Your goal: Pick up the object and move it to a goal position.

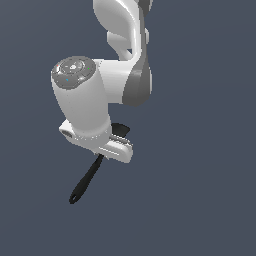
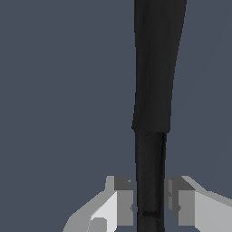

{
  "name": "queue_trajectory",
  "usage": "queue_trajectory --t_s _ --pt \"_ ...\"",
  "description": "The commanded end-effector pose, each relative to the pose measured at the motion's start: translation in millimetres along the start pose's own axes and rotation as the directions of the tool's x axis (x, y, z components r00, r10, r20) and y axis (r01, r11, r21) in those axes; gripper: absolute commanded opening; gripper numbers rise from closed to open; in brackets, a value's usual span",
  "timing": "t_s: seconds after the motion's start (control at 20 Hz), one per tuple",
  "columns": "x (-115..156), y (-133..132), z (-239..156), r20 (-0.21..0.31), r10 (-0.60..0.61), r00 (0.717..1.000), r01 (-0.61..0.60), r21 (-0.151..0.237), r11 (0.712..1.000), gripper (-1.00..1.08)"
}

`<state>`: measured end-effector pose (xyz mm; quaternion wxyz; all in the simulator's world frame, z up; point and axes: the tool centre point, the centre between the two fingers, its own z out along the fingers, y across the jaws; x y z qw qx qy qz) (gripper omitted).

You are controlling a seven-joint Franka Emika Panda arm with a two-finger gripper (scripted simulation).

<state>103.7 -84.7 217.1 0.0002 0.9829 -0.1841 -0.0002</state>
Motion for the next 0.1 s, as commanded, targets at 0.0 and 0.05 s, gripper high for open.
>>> queue_trajectory --t_s 0.0,0.05 --pt "0.6 -0.8 -4.9 0.000 -0.001 1.000 0.001 0.000 1.000 -1.00" --pt "0.6 -0.8 -5.1 0.000 -0.001 1.000 0.001 0.000 1.000 -1.00"
